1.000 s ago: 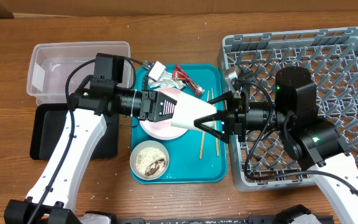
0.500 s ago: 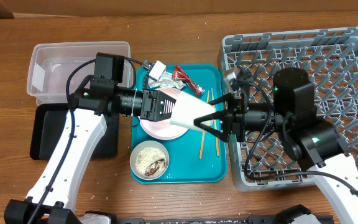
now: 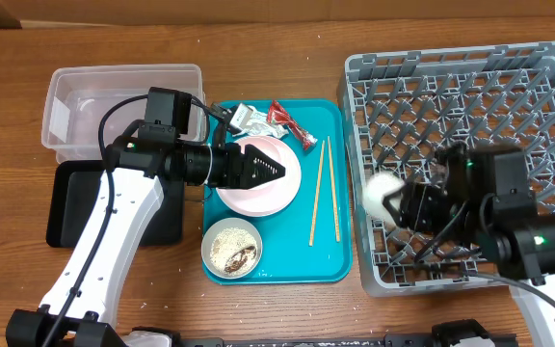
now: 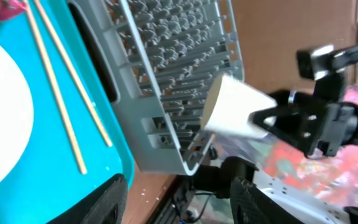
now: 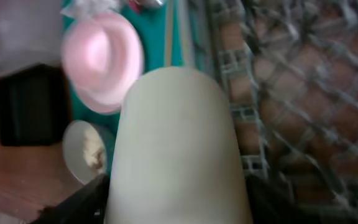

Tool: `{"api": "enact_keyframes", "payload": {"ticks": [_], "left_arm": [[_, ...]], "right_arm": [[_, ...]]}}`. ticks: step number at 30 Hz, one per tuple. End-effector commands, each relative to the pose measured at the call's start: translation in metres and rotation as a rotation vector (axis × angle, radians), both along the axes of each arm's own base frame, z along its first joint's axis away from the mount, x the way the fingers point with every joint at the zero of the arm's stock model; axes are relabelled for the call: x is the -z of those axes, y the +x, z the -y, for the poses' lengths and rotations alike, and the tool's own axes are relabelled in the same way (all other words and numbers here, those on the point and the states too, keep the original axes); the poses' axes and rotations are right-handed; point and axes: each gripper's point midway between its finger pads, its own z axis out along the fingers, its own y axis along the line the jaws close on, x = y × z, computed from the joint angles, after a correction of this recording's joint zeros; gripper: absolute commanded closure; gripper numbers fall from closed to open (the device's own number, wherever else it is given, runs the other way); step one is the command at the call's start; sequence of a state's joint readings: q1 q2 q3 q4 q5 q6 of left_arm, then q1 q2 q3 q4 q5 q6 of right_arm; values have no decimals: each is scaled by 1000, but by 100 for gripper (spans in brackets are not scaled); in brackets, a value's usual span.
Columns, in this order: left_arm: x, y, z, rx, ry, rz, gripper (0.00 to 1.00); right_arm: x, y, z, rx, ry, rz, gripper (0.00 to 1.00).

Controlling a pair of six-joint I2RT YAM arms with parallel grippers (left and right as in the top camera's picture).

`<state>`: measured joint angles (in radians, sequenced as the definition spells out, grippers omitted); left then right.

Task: Sort waste into correct bins and load items into the dishwasher
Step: 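Place the white cup upside down in the dish rack with right gripper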

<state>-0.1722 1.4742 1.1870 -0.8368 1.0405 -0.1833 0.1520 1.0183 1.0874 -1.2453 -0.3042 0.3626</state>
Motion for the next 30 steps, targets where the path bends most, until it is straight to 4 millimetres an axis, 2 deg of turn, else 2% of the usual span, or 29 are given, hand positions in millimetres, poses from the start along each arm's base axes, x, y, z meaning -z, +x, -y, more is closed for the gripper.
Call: {"api": "enact_keyframes", "payload": {"ticks": [1, 4, 8, 14, 16, 20, 24, 28, 30], "left_arm": [[3, 7, -5, -16, 37, 34, 45], [3, 7, -5, -16, 37, 33, 45], [3, 7, -5, -16, 38, 32, 45], [5, 3, -6, -12, 46, 16, 52], [7, 2, -8, -16, 64, 15, 52], [10, 3, -16, -49, 143, 10, 53], [11, 8, -33, -109, 294, 31, 54], [32, 18, -60, -226, 568, 50, 50], [40, 16, -61, -240, 647, 48, 49]], "right_arm": [[14, -5, 21, 102, -102, -100, 49], [32, -16, 26, 104, -151, -228, 49], [45, -5, 28, 106, -175, -267, 48], [52, 16, 30, 118, -202, -237, 13], [47, 24, 28, 121, -189, -194, 9], [19, 39, 22, 103, -149, -84, 7], [-27, 56, -5, -37, -24, 110, 7], [-73, 68, -34, -149, 125, 310, 8], [-88, 72, -42, -180, 171, 376, 7]]}}
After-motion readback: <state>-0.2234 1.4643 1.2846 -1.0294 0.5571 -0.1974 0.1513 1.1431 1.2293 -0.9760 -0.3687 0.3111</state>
